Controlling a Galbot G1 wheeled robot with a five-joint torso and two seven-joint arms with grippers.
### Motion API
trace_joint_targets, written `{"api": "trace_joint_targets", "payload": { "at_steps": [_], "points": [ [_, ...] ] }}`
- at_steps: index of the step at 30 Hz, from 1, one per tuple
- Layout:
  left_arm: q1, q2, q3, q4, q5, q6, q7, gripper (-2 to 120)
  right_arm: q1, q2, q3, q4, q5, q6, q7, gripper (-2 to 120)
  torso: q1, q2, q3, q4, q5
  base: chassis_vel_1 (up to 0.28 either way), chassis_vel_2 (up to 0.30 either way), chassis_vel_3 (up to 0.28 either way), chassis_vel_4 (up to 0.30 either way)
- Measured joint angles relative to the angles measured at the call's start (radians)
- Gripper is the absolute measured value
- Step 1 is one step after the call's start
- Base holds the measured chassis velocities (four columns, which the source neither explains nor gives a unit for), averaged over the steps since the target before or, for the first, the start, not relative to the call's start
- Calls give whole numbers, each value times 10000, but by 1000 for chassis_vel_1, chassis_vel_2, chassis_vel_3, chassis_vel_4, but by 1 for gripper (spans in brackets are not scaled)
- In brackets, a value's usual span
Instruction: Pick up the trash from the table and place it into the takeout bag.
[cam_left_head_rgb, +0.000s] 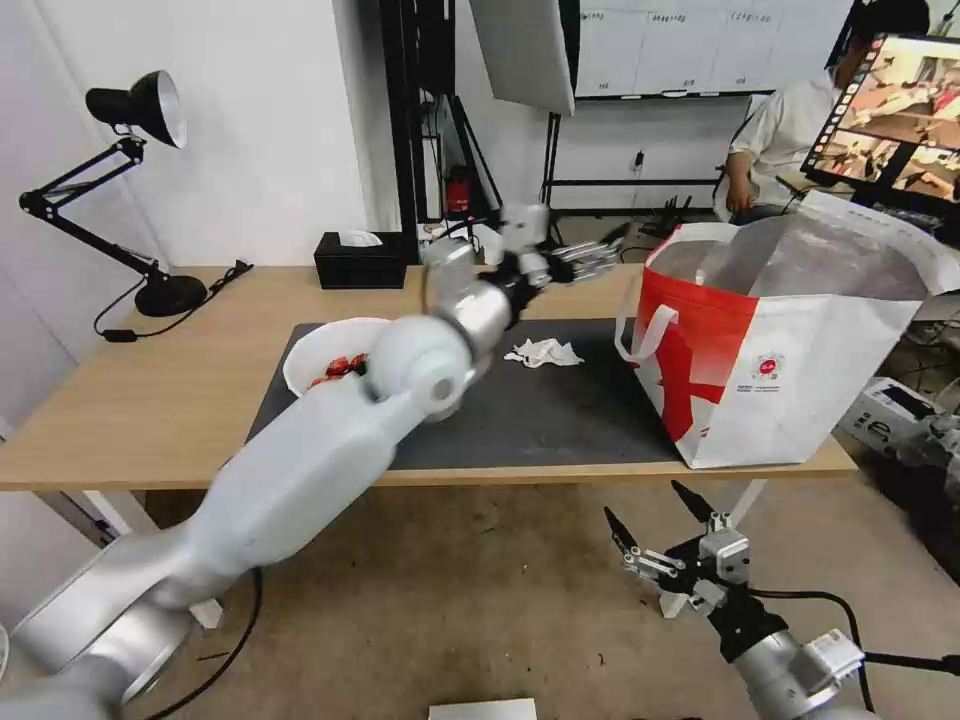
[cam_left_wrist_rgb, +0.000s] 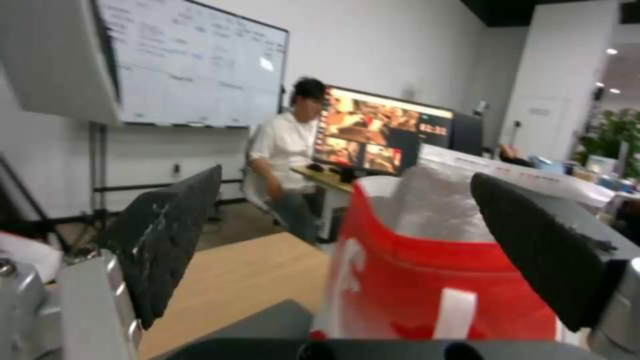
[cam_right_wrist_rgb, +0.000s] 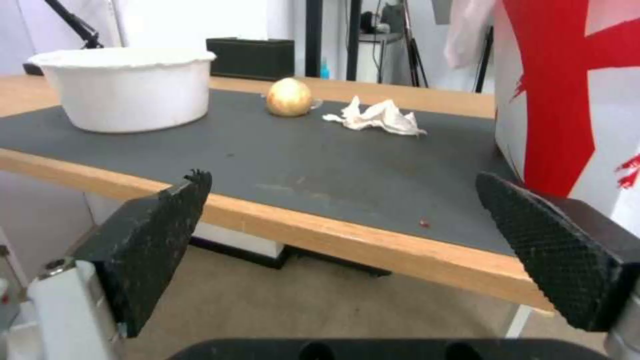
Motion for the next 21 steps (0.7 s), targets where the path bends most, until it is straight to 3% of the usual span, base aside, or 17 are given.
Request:
{"api": "trace_joint_targets", "payload": {
  "at_steps": [3,12,14,15,17,19,21],
  "points": [
    [1334,552,-960,-647,415,-21,247,100,68,-21,-55,0,-1,0,35,100,1,0,0,1,-2,0,0,0,0],
    [4401,1360,-2975,-1746,1025,-366,633,100,142,-102,-137,-14,-1,0,64,100,0,1,0,1,4,0,0,0,0],
    [6310,1596,-3991,-2150,1680,-924,1089,100,174,-105,-174,-46,-1,7,67,100,-1,1,-1,1,4,0,0,0,0],
    [6959,1568,-4338,-2175,2021,-1144,1235,100,216,-60,-206,-84,-1,12,68,100,-1,0,-1,0,6,0,0,0,0],
    [7061,1554,-4393,-2167,2097,-1184,1263,100,219,-56,-208,-87,-1,12,68,100,0,1,0,1,5,0,0,0,0],
    [8422,997,-5111,-1914,3182,-1868,1660,100,316,43,-247,-198,1,25,67,100,0,0,-1,0,1,0,0,0,0],
    [8817,769,-5317,-1839,3460,-2055,1749,100,350,62,-258,-244,4,26,67,100,-1,0,0,2,0,0,0,0,0]
  ]
}}
